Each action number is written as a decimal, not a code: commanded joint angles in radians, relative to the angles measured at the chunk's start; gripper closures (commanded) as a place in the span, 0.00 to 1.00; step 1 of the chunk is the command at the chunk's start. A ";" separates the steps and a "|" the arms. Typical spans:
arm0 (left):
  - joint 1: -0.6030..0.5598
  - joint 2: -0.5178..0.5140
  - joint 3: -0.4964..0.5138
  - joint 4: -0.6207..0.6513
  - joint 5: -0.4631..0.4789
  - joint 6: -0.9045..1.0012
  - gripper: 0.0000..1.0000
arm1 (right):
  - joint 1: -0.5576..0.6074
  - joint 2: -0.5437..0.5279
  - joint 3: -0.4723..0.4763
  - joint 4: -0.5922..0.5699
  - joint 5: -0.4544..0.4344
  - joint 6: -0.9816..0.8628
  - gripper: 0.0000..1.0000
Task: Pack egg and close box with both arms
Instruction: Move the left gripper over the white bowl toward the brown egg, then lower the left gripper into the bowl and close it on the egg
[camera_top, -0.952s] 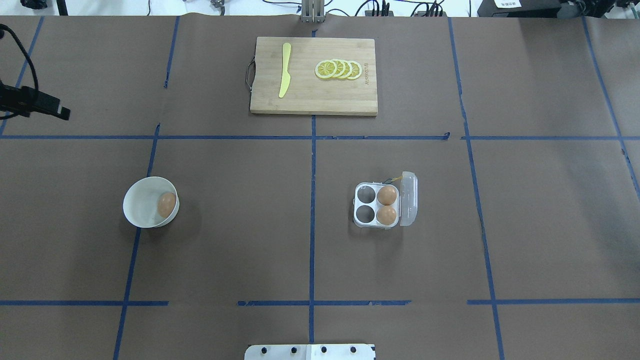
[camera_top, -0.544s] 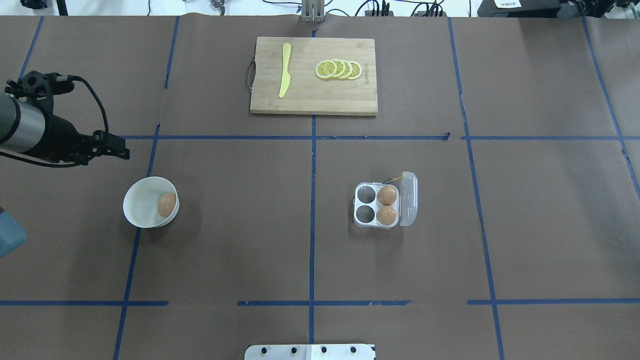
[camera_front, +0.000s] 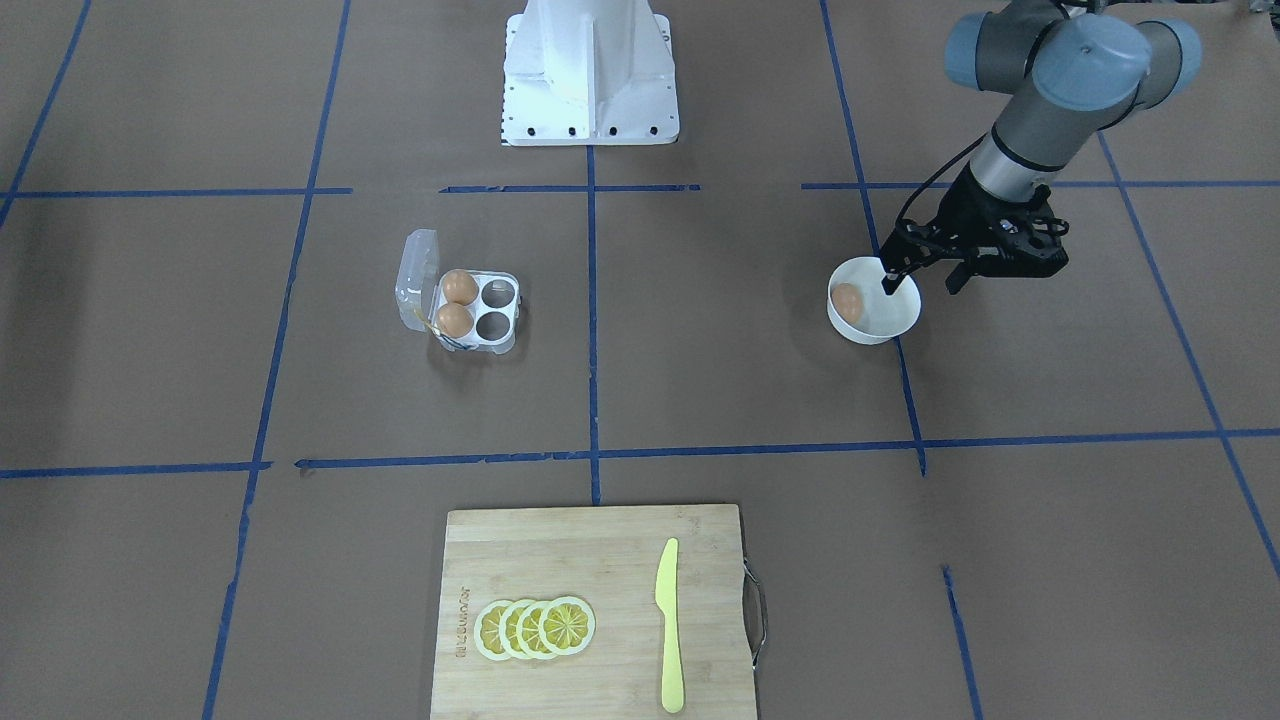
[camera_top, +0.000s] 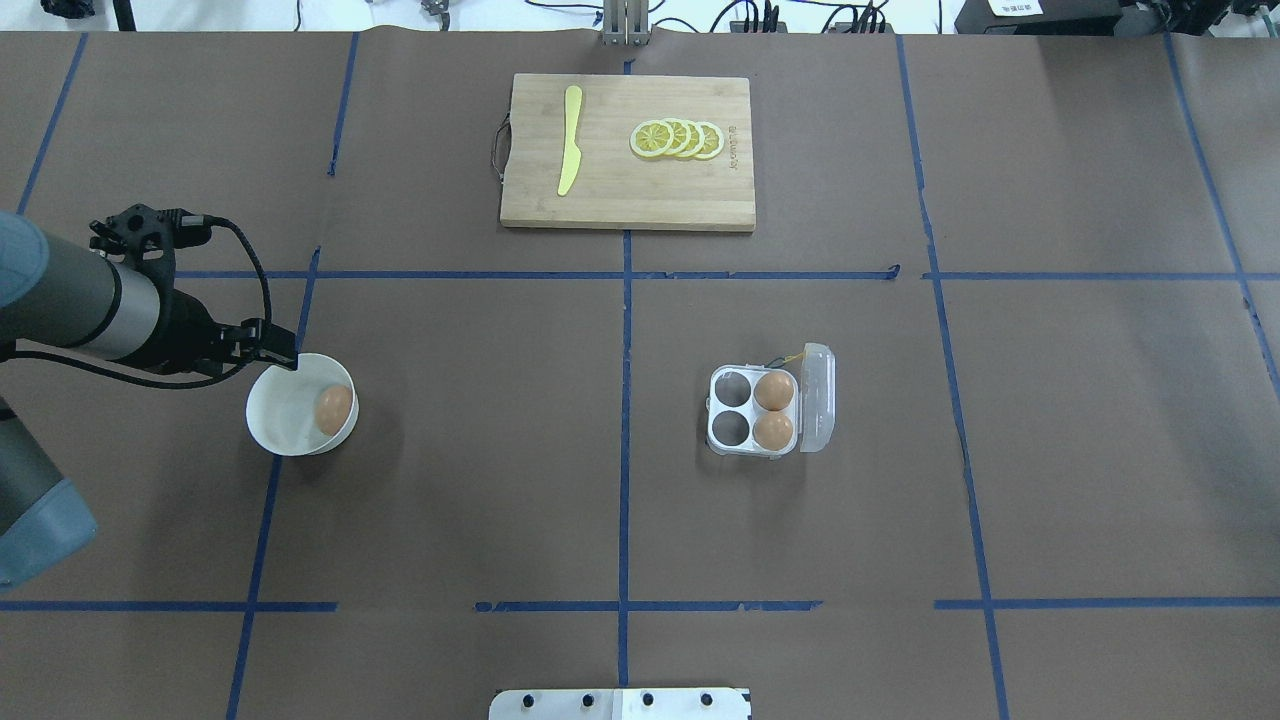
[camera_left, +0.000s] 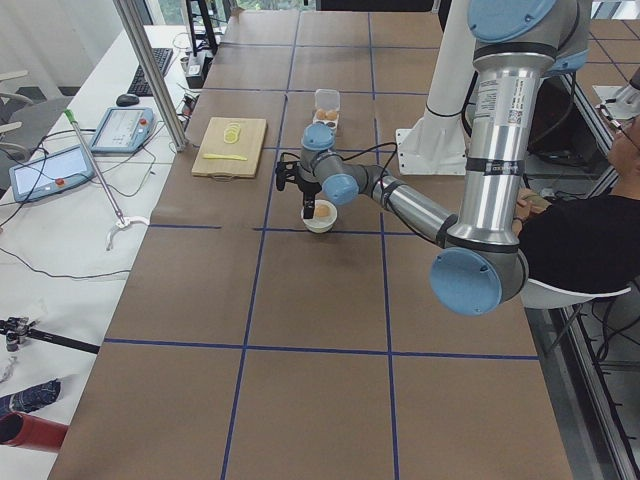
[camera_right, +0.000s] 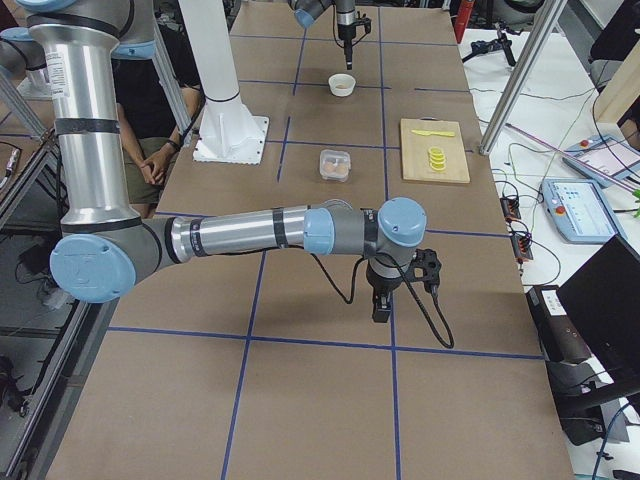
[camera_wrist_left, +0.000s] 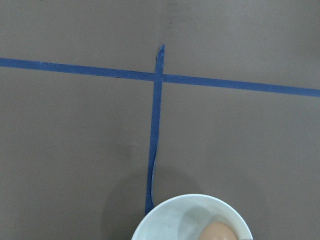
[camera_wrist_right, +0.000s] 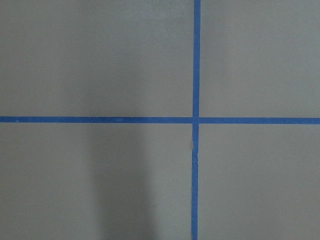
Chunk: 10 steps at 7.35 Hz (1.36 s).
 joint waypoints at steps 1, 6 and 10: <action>0.039 -0.013 0.014 -0.001 0.031 -0.002 0.13 | 0.000 -0.002 -0.003 0.000 0.000 -0.001 0.00; 0.059 -0.059 0.079 -0.001 0.037 -0.002 0.16 | 0.000 0.000 -0.004 0.000 0.000 -0.001 0.00; 0.082 -0.059 0.088 -0.005 0.037 0.001 0.16 | 0.000 0.000 -0.005 0.000 0.000 -0.001 0.00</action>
